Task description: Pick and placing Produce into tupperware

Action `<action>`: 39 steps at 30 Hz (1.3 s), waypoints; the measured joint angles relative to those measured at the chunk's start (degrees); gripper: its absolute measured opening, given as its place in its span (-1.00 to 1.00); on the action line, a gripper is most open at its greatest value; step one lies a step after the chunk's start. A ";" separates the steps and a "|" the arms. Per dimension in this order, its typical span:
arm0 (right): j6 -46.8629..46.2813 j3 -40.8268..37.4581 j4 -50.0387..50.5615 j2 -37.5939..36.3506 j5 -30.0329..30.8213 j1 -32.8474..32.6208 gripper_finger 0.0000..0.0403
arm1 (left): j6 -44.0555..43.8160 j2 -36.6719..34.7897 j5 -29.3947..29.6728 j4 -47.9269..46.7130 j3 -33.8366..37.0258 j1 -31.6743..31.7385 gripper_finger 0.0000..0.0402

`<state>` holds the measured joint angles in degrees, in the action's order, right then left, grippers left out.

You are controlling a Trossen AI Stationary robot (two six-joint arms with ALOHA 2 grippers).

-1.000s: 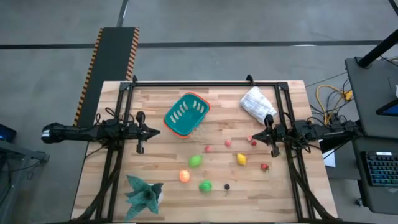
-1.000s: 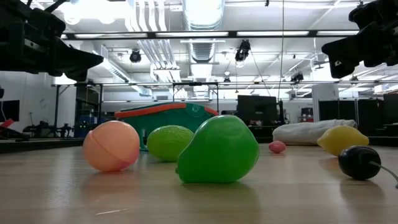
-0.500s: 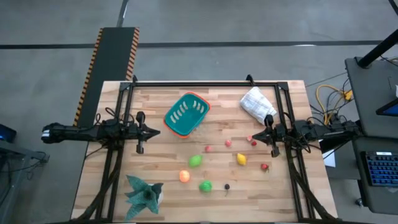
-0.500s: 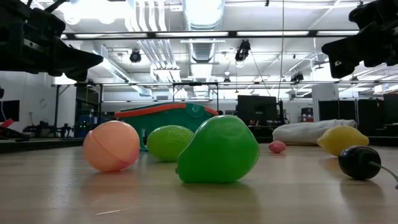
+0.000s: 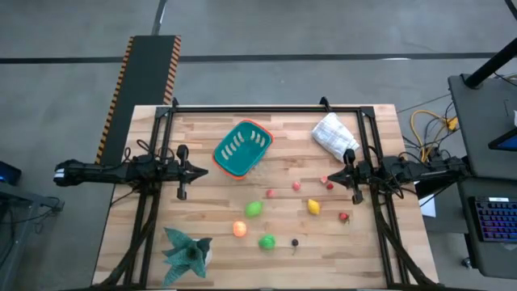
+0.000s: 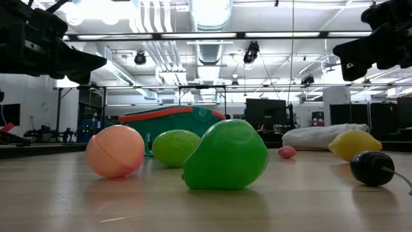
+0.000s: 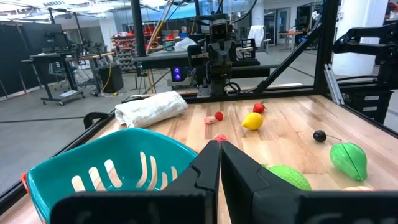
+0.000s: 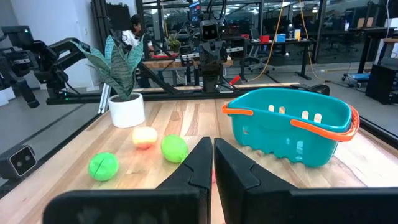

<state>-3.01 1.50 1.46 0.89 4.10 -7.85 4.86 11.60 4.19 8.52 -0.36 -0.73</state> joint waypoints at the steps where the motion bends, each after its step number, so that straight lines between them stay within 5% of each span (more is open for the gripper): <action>1: 0.00 0.00 -0.01 0.01 0.00 0.02 -0.96 | 0.01 0.01 0.00 0.02 0.00 0.02 -1.00; 39: -3.23 0.00 -6.10 0.03 0.48 0.00 -0.96 | 0.00 0.01 -0.09 0.56 0.00 -0.01 -1.00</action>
<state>-6.24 1.50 -4.65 0.91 4.58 -7.85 4.86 11.61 4.10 9.08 -0.36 -0.73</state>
